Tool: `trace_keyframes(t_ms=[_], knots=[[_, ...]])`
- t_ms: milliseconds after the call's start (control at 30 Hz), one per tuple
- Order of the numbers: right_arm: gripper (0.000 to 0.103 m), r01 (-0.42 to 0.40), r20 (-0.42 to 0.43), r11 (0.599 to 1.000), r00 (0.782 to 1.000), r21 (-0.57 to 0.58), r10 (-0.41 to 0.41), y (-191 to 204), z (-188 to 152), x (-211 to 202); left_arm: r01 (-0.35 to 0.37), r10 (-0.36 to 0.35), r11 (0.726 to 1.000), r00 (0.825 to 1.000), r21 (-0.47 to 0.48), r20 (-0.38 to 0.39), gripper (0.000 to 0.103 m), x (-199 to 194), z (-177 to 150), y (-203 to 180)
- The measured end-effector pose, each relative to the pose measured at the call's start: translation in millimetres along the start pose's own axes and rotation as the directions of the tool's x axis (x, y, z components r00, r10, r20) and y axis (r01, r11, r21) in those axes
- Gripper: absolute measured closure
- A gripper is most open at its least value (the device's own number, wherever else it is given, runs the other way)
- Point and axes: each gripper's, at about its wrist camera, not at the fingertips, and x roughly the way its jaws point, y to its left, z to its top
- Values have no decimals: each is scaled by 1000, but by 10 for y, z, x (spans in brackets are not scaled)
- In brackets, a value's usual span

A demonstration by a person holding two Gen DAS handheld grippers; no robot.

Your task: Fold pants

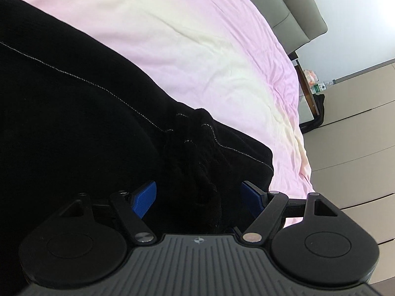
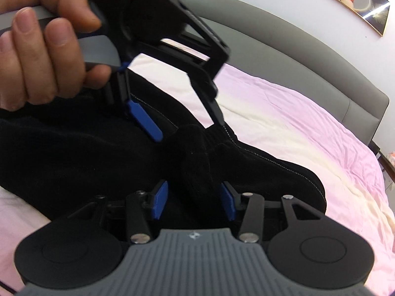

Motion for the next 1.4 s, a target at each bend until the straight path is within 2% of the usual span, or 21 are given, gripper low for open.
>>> trace_keyframes(t_ms=[200,300,367,400,433,467,500,533,600,800,867,1000,1067,1133,1200,1300,1333,1400], knots=[[60,19,-4,1000,1000,18,-19,-36,4,66,-64,62,997,997,53,46,13,62,-62,-15],[60,20,-9,1000,1000,18,-20,-46,12,133,-34,31,996,999,87,30,13,54,-74,-50],[60,23,-14,1000,1000,13,-23,-25,16,153,-44,42,991,999,126,15,13,85,-92,-98],[60,24,-19,1000,1000,12,-24,-11,15,156,-58,57,987,998,152,10,19,103,-108,-124],[60,26,-22,1000,999,10,-26,-5,14,173,-88,87,980,996,179,12,39,119,-129,-152],[60,28,-25,1000,999,10,-27,7,12,175,-127,126,972,992,199,17,48,121,-151,-173],[71,21,-26,1000,999,15,-21,15,13,160,-145,143,966,989,213,24,55,105,-174,-185],[83,18,-24,1000,1000,19,-17,12,16,155,-133,129,964,991,229,34,60,69,-202,-199],[90,19,-6,1000,1000,10,-18,22,27,107,-109,100,963,994,246,48,64,-35,-238,-230],[93,12,150,1000,989,-16,-9,44,130,-306,7,-25,983,995,182,96,67,-548,-309,-190],[93,-11,164,999,986,-31,16,93,167,-399,13,-33,986,993,165,113,68,-696,-381,-121],[93,-78,103,991,991,-111,90,292,164,-330,-63,48,989,993,136,105,68,-675,-482,129],[92,-87,56,984,994,-156,97,384,123,-245,-66,58,993,995,94,81,68,-580,-480,267],[86,-94,20,983,995,-157,98,409,101,-171,-86,80,992,994,92,72,68,-486,-481,325],[77,-138,0,984,990,-114,139,355,120,-145,-121,114,986,991,116,65,67,-408,-480,315],[75,-277,84,955,960,109,269,-39,162,-271,-131,123,982,990,138,65,67,-410,-487,309],[74,-282,119,943,957,178,264,-159,172,-312,-126,118,983,991,135,63,66,-414,-496,319],[74,-227,147,925,971,305,189,-456,136,-339,-118,111,985,992,125,58,65,-427,-498,350]])
